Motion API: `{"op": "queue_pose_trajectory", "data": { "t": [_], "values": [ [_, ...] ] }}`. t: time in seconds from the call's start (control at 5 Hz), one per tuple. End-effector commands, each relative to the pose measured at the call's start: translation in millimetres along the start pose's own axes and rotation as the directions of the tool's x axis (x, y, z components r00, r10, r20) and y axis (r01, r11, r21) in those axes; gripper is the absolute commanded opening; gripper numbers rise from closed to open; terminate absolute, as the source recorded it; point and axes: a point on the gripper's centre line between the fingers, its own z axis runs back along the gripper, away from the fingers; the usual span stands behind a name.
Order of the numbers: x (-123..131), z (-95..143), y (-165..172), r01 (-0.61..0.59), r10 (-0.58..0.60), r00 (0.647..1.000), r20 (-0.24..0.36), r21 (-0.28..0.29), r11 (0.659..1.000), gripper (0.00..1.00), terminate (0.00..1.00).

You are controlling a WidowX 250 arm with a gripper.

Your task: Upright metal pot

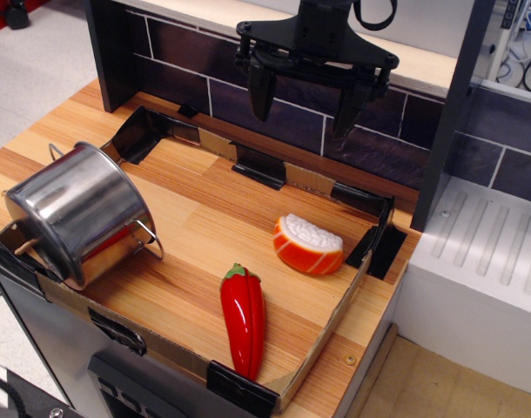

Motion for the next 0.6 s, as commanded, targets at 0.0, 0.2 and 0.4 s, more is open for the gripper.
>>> {"op": "queue_pose_trajectory", "data": {
  "t": [0.0, 0.2, 0.4],
  "values": [
    [0.0, 0.0, 0.0, 0.0, 0.0, 1.0, 0.0, 0.0, 1.0, 1.0, 0.0],
    [2.6, 8.4, 17.6, -0.053, 0.054, 0.998, -0.013, 0.062, 0.997, 1.0, 0.0],
    [6.9, 12.3, 37.5, -0.091, 0.091, 0.996, 0.009, 0.109, 0.99, 1.0, 0.0]
  ]
}}
